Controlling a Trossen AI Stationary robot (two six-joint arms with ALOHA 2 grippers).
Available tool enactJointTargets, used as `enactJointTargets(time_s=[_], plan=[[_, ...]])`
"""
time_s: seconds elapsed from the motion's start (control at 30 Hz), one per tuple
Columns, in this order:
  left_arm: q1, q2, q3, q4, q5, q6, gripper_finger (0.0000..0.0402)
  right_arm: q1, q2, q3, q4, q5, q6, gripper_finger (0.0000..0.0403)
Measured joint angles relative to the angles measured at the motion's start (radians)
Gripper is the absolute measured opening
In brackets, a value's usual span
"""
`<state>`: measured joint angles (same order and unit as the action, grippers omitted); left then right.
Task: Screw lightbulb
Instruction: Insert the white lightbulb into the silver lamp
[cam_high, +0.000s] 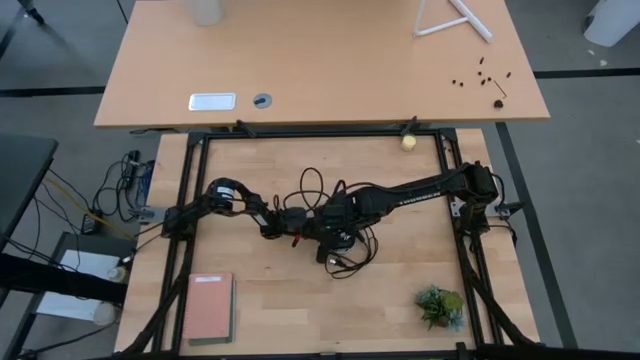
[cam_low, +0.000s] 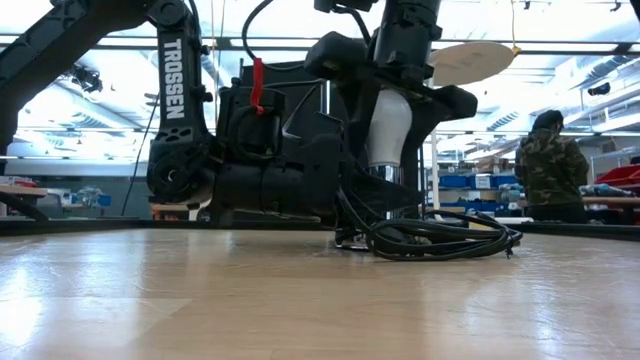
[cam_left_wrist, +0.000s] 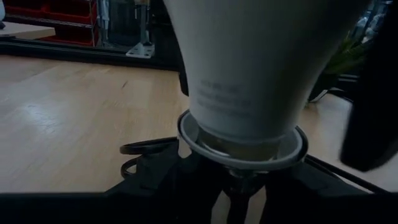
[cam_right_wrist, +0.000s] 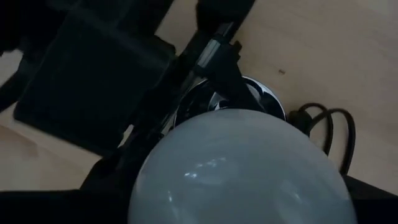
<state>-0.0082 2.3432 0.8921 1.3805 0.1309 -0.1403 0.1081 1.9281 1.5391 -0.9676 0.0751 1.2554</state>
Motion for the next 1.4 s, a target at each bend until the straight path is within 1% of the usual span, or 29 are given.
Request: enactJointTargets(time_s=[0.13,0.3,0.47,0.57,0.73,0.9,1.17,1.4], plan=[[0.0,0.0,0.0,-0.003,0.009,-0.002,0.0189,0.007,0.0,-0.001,0.031,0.003,-0.107,0.0291],[0.0,0.0,0.0,-0.003,0.01,-0.005,0.0189,0.01,-0.005,-0.002,0.046,0.016,-0.24,0.0337],[0.001,0.0,0.0,-0.003,0.01,-0.014,0.0189,0.0,-0.02,-0.004,0.039,0.016,-0.298,0.0382],[0.001,0.0,0.0,-0.003,0.01,-0.017,0.0189,-0.006,-0.025,-0.004,0.017,0.016,-0.319,0.0396],[0.001,0.0,0.0,-0.003,0.01,-0.017,0.0189,-0.017,-0.025,-0.004,-0.032,0.014,-0.384,0.0398],[0.002,0.0,0.0,-0.004,0.01,-0.015,0.0189,-0.033,-0.028,0.0,-0.046,0.002,-0.441,0.0396],[0.001,0.0,0.0,-0.004,-0.005,-0.002,0.0189,-0.034,-0.03,0.08,-0.106,-0.029,-0.542,0.0396],[0.001,0.0,0.0,-0.004,-0.01,-0.001,0.0189,-0.034,-0.032,0.104,-0.128,-0.048,-0.658,0.0396]])
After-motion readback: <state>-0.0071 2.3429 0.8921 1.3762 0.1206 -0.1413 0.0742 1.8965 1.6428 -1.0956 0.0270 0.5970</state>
